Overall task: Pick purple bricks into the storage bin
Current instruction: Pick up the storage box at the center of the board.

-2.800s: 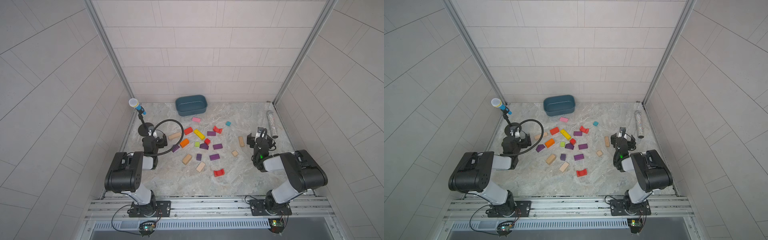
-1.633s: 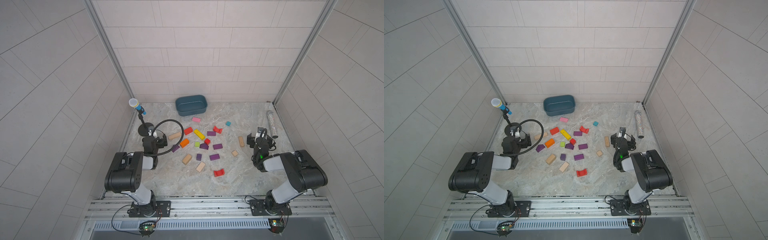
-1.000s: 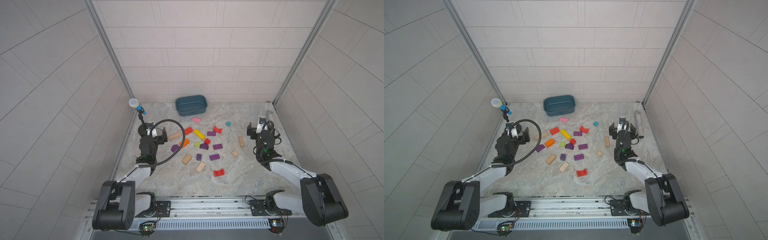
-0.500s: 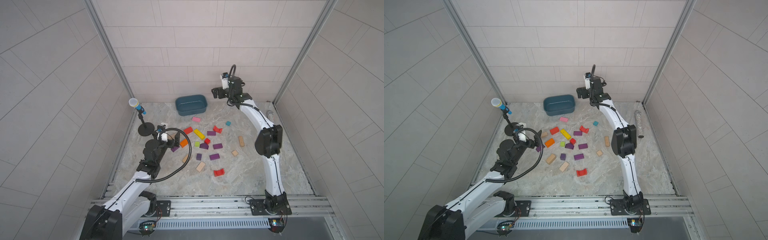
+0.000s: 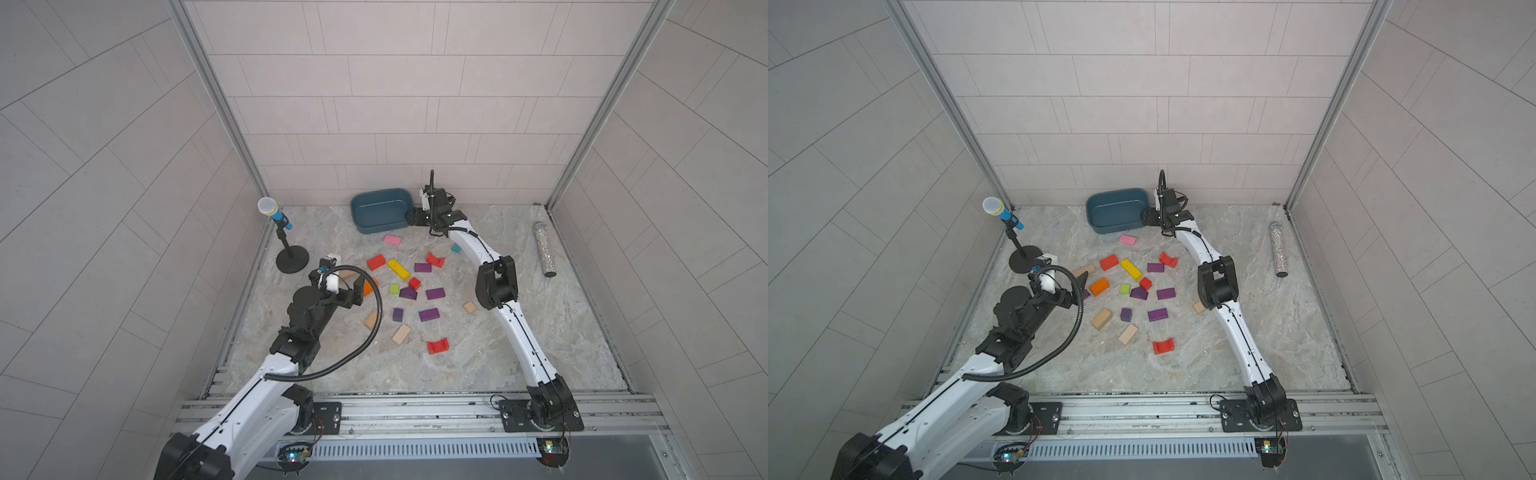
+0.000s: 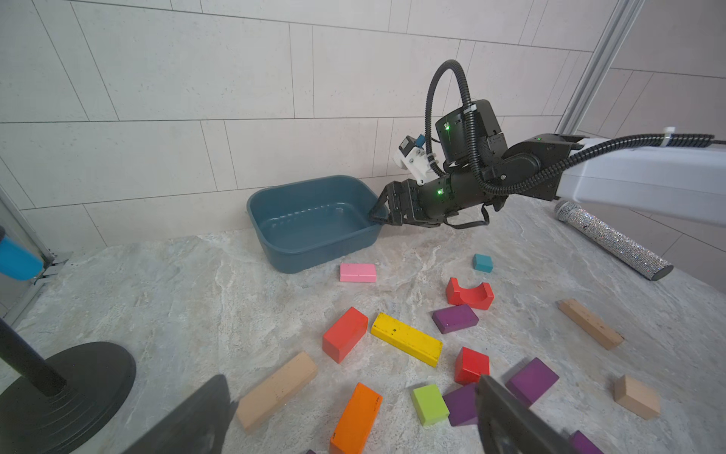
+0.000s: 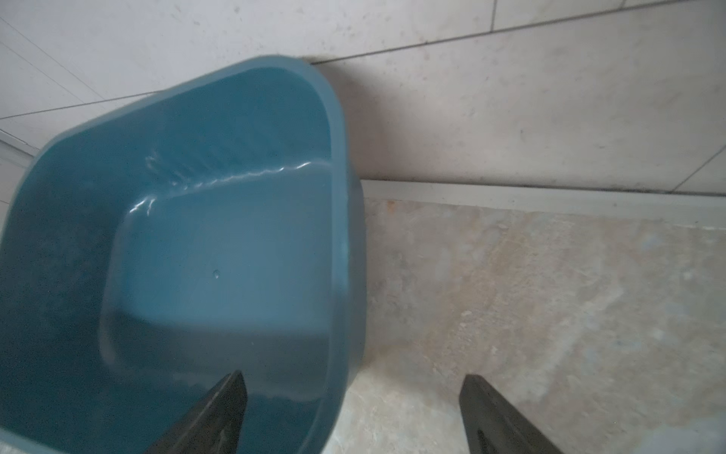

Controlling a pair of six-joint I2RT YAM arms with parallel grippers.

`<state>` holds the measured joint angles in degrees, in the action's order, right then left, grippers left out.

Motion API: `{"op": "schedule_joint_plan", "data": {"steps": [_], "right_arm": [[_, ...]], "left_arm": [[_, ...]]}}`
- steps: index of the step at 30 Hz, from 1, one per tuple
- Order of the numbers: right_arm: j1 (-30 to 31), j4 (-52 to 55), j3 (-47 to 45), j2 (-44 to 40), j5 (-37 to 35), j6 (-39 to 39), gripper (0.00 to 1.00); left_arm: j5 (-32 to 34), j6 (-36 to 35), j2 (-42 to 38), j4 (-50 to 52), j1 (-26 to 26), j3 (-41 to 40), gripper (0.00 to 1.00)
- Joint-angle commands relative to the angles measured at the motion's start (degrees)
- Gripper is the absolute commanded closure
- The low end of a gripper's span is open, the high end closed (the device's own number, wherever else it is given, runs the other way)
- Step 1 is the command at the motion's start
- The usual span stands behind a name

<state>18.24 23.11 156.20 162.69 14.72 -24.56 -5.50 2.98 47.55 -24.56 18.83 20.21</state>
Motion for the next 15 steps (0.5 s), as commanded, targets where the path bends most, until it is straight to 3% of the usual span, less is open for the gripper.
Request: {"op": "schedule_joint_plan", "data": {"steps": [1, 10, 15], "right_arm": [[0.4, -5.0, 1.8, 1.1, -1.3, -4.2, 0.13], [0.6, -8.1, 2.1, 3.4, -1.9, -7.2, 0.24], [0.6, -9.0, 3.6, 5.6, -1.8, -8.5, 0.32]], "left_arm": [[1.2, -0.9, -0.6, 0.3, 0.8, -0.4, 0.00], [3.7, -2.8, -2.1, 0.7, 2.0, -1.3, 0.00], [3.1, -0.4, -3.5, 0.2, 2.0, -4.3, 0.00]]}}
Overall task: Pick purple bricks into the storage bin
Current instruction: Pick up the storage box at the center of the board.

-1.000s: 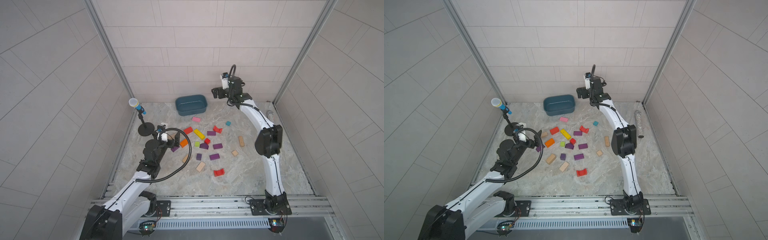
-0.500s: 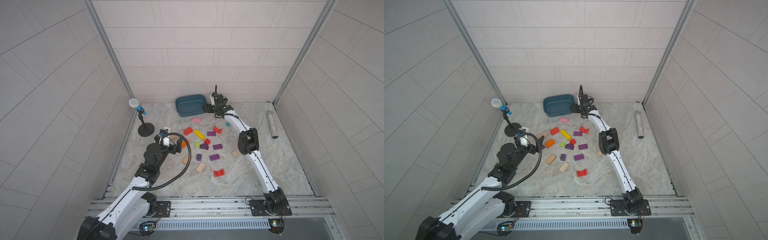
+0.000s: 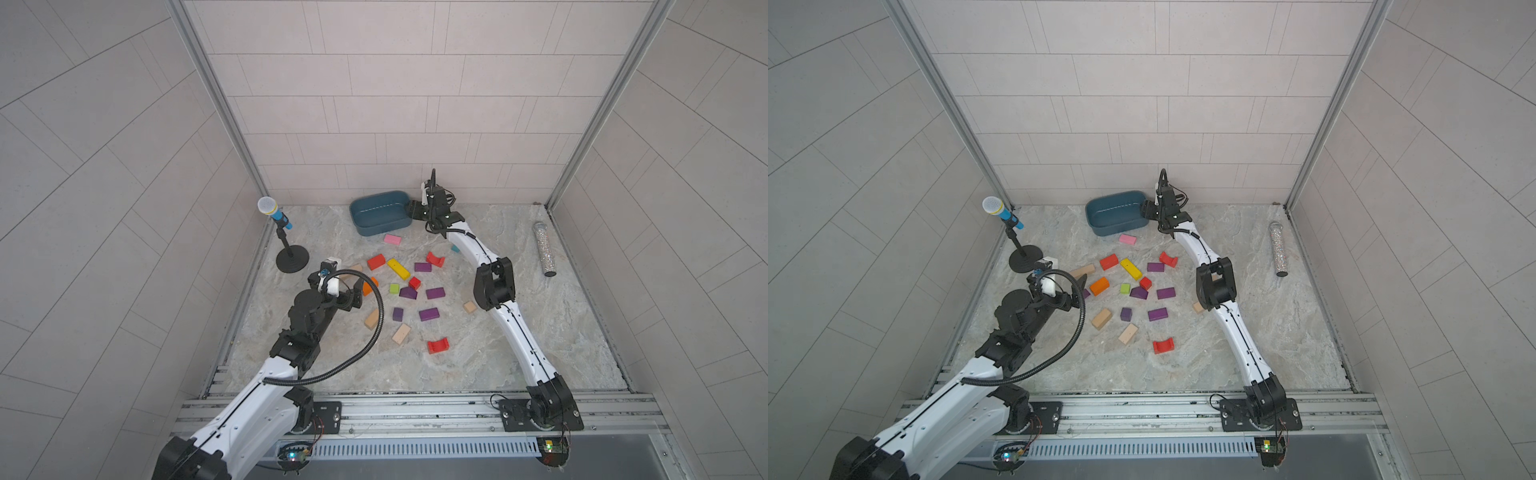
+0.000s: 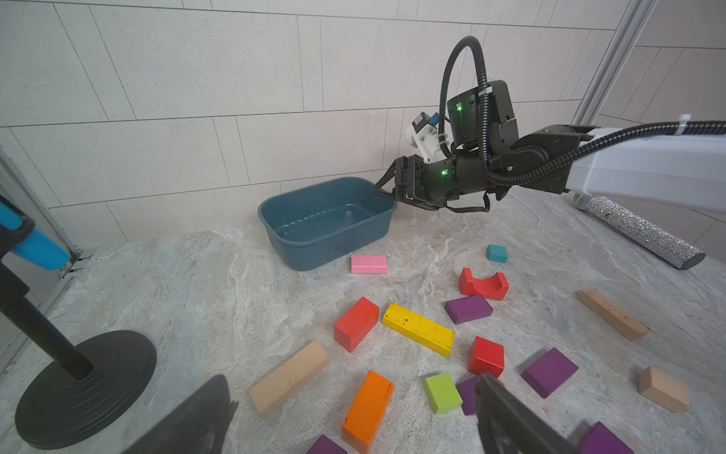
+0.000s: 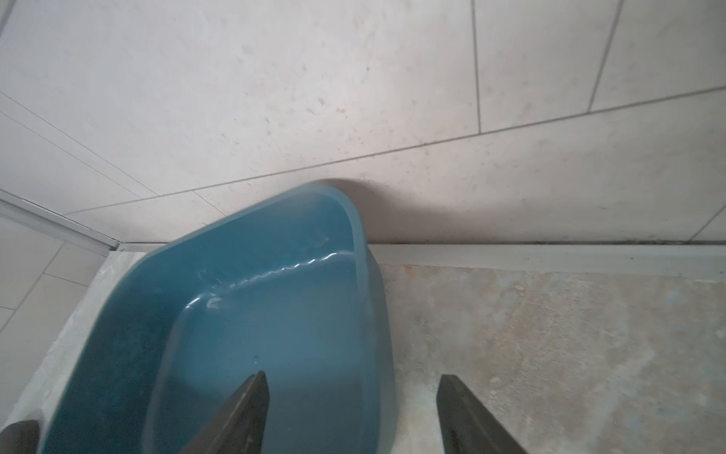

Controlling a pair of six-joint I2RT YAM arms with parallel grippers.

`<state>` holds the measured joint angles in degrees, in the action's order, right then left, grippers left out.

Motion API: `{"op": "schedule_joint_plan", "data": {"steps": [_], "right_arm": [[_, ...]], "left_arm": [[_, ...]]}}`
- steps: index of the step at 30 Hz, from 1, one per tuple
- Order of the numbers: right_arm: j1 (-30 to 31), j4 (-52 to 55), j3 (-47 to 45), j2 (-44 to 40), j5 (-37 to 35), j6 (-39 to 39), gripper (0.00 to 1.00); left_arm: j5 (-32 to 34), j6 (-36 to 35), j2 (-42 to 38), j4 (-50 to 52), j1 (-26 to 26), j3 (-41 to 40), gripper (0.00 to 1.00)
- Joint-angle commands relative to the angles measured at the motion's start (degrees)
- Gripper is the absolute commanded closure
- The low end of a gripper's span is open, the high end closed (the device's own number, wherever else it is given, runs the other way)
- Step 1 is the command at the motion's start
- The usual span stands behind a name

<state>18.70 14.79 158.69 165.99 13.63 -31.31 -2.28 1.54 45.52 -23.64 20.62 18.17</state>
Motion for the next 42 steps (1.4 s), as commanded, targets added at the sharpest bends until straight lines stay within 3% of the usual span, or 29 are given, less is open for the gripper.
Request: {"op": "schedule_joint_plan", "data": {"steps": [1, 7, 11, 15, 23, 28, 35, 42], "right_arm": [[0.1, -0.8, 1.1, 2.5, -0.8, -1.7, 0.33], [0.2, -1.6, 1.0, 3.4, -0.7, -1.6, 0.49], [0.2, -2.1, 0.6, 3.0, -0.4, -1.9, 0.71], [0.4, -4.6, -3.3, 0.1, -1.0, -3.9, 0.85], [0.0, -10.1, -7.4, -3.3, -2.0, -12.6, 1.00], [0.1, -18.9, -16.7, -9.4, -4.2, -20.8, 1.00], [0.2, -30.1, -41.3, -27.7, -13.2, -23.6, 1.00], [-0.9, -23.7, -57.5, -41.8, -26.4, -28.0, 1.00]], "left_arm": [[-0.7, 1.7, -2.7, -0.9, 0.2, -3.3, 0.00], [-0.4, 2.9, -6.4, -0.7, 0.1, -6.9, 0.00], [0.0, 2.8, -7.5, -0.4, 0.1, -7.2, 0.00], [0.4, 2.6, -7.5, -0.6, 0.1, -7.5, 0.00], [0.3, 2.8, -7.9, -0.7, 0.1, -7.5, 0.00], [0.2, 3.0, -8.0, -0.8, 0.2, -7.4, 0.00], [-0.9, 3.7, -8.3, -1.1, 0.2, -7.2, 0.00], [-2.5, 5.0, -10.5, 0.0, 0.2, -6.7, 0.00]]}}
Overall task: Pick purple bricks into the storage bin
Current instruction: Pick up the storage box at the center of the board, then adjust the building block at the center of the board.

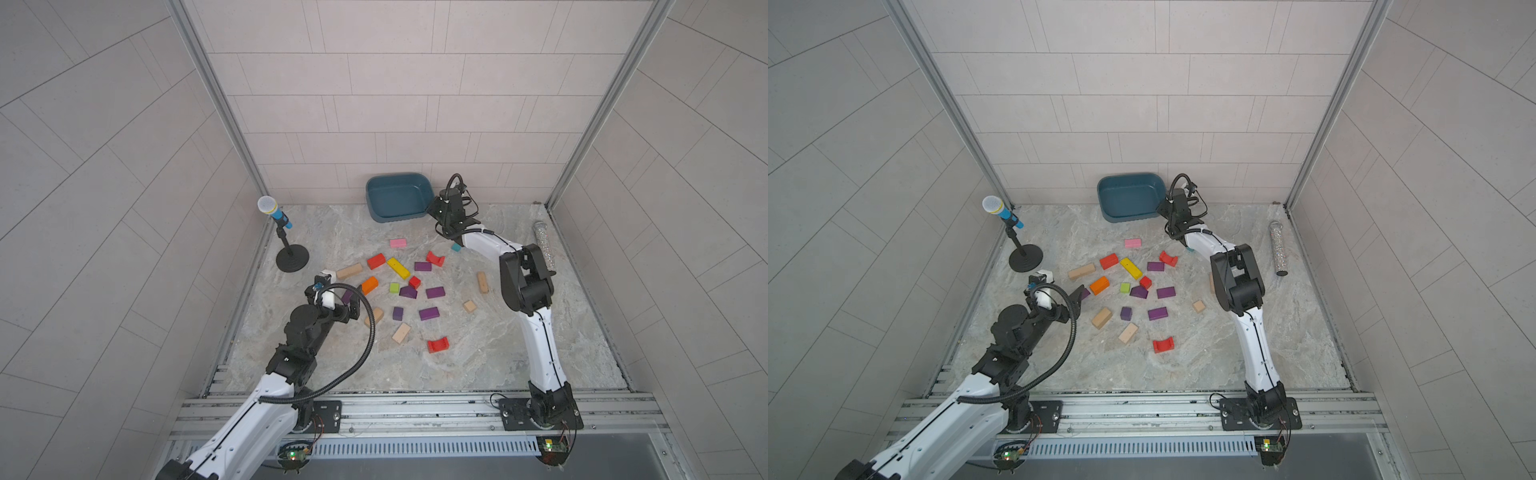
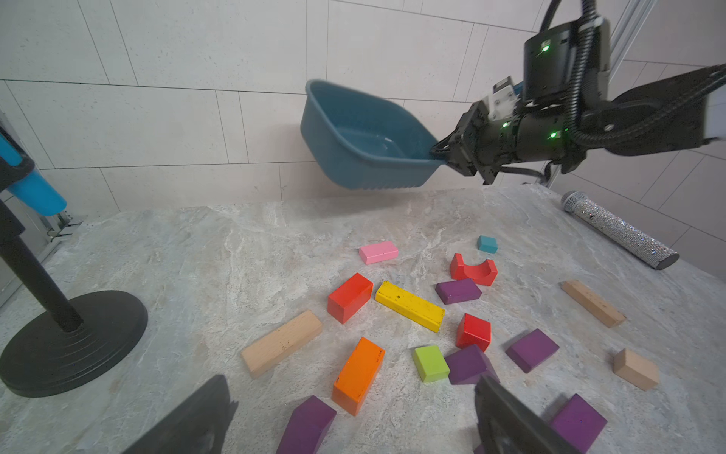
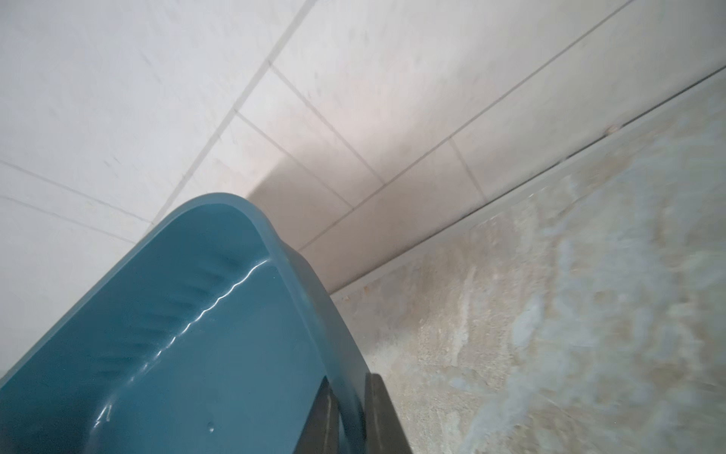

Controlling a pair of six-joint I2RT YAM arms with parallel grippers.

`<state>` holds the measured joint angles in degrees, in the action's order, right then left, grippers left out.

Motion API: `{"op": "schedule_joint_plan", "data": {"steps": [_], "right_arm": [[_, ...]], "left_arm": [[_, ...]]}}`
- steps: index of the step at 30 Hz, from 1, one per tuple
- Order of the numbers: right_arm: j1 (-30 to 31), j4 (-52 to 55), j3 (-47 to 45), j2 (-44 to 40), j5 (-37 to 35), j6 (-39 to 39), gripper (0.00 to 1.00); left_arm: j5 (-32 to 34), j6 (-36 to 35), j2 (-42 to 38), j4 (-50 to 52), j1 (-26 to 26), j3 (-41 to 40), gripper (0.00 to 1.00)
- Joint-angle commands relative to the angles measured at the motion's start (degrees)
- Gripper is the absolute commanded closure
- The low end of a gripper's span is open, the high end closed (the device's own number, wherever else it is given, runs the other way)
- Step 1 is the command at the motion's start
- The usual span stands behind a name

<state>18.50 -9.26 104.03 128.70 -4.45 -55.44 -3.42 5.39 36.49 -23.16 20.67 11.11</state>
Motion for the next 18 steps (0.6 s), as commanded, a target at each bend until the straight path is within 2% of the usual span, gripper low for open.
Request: {"op": "schedule_joint_plan", "data": {"steps": [1, 7, 10, 14, 18], "right_arm": [[-0.9, 1.6, -4.2, -5.7, -10.1, -4.3, 1.00], [-1.3, 10.9, -7.0, -9.0, -19.5, -7.7, 1.00], [-1.3, 11.6, -8.6, -9.8, -19.3, -7.7, 1.00], [-1.5, 11.1, -8.9, -8.8, -14.6, -3.8, 1.00], [-1.3, 12.3, -11.1, -8.3, -14.3, -3.0, 1.00]], "left_arm": [[-1.5, 1.4, -1.9, -0.2, 0.2, 0.5, 0.00], [-0.9, 1.6, -3.1, 0.9, 0.2, 0.7, 0.00], [-0.6, 1.5, -2.7, 1.2, 0.2, 0.8, 0.00], [-0.9, 1.4, -2.8, 1.8, 0.2, 1.2, 0.00], [-0.9, 1.6, -3.3, 1.9, 0.2, 1.2, 0.00]]}}
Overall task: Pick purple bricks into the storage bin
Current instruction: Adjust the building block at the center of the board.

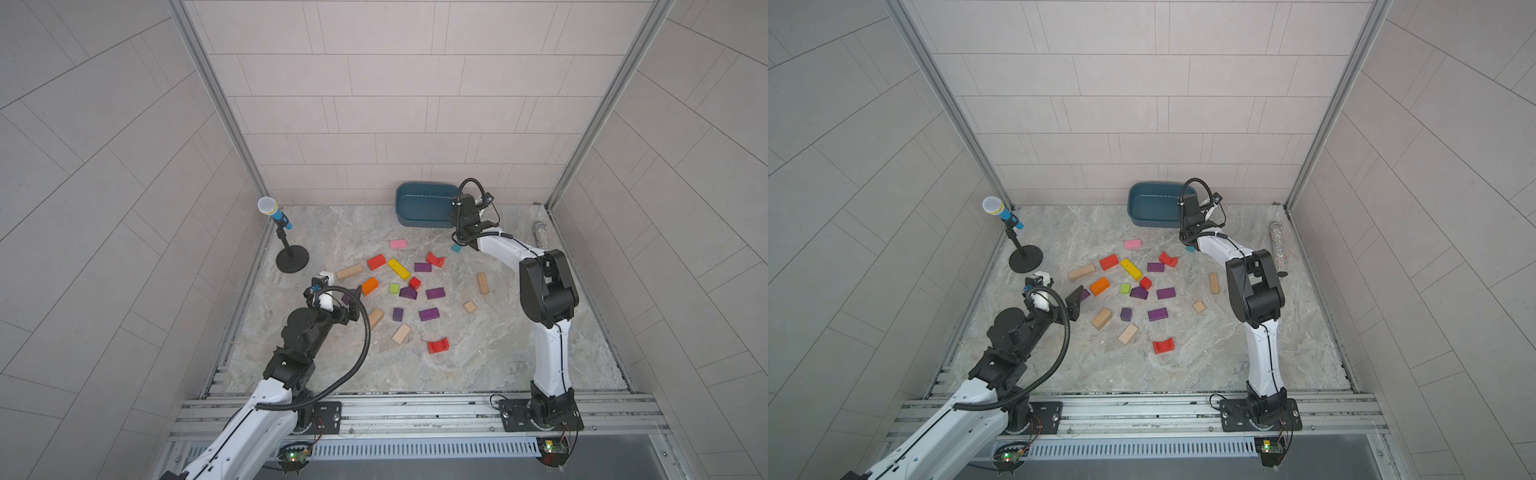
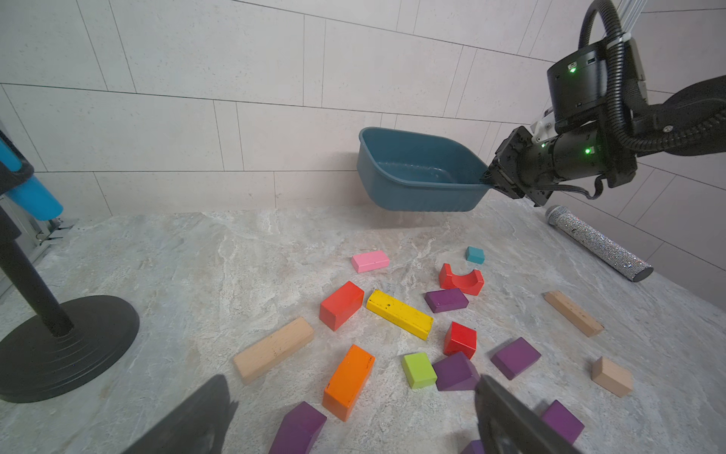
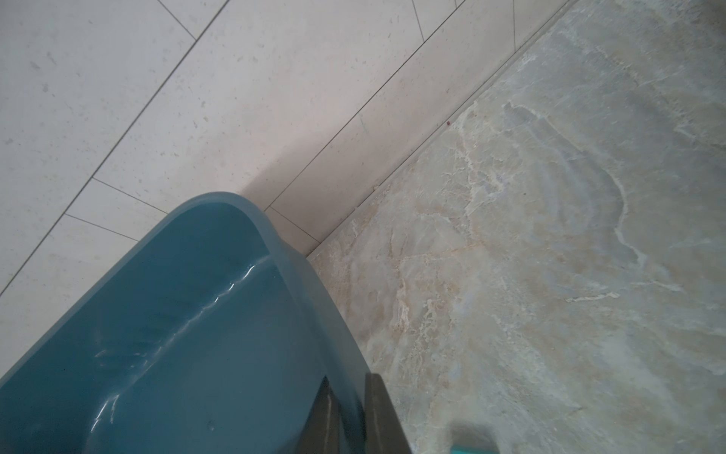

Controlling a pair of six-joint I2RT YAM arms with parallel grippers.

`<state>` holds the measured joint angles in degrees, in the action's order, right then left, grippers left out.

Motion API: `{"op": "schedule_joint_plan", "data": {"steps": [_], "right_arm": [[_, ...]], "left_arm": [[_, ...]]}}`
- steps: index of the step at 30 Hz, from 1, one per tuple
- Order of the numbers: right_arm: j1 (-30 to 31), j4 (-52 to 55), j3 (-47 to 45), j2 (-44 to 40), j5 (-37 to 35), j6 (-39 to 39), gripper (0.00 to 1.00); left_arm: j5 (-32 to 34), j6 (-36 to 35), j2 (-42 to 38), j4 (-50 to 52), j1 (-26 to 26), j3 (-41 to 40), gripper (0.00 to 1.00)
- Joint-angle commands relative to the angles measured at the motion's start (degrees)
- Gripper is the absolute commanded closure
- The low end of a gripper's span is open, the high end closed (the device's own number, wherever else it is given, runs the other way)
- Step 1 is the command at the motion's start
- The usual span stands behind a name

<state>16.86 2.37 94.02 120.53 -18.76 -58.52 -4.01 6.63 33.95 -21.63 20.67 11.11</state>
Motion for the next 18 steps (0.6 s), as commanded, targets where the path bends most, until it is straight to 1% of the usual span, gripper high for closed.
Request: {"op": "schedule_joint_plan", "data": {"steps": [1, 5, 11, 18], "right_arm": [[0.4, 0.7, -2.1, -0.2, -0.2, -0.4, 1.00], [0.7, -0.1, -4.7, -0.4, -0.9, -1.0, 1.00], [1.5, -1.1, -5.2, 1.2, -2.5, -0.5, 1.00], [1.5, -4.6, -8.0, 1.9, -4.1, -1.5, 1.00]], "left_arm": [[-0.3, 0.3, -0.7, 0.4, 0.2, 1.1, 0.00], [-0.4, 0.4, -0.2, 0.1, 0.2, 1.2, 0.00], [-0.8, 0.6, 0.0, -0.2, 0.2, 1.1, 0.00], [-1.1, 0.9, 0.1, -0.5, 0.2, 1.0, 0.00]]}}
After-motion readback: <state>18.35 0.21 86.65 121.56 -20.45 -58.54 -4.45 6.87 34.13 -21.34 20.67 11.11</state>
